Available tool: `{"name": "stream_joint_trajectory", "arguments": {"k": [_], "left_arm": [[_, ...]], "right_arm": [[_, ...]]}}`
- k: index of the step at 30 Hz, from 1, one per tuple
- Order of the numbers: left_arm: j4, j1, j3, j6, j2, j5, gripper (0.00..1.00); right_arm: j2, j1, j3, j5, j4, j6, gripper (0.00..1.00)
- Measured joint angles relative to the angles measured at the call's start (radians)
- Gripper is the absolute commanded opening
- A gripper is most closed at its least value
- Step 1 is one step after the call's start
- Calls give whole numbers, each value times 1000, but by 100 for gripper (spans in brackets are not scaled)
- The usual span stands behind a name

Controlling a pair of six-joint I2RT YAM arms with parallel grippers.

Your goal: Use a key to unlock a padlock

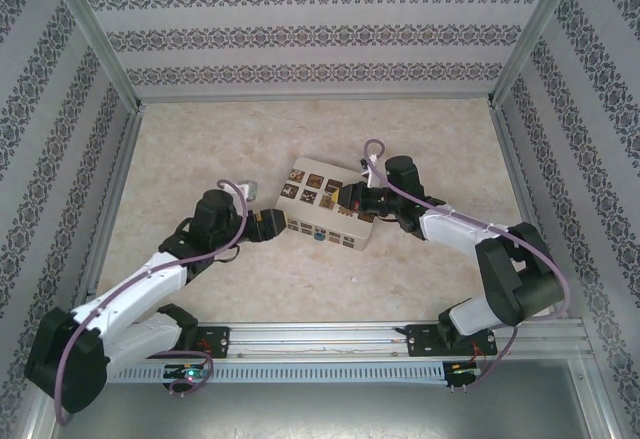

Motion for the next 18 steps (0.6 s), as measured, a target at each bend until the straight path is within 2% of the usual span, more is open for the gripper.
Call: {"name": "stream_joint_trajectory", "arguments": {"k": [10, 18], "left_arm": [[318, -17, -55, -143, 298, 72, 69], [453, -18, -13, -181, 439, 72, 69]], "right_arm": [[66, 0, -9, 11, 4, -15, 0], [95, 1, 2, 4, 37, -18, 0]]}}
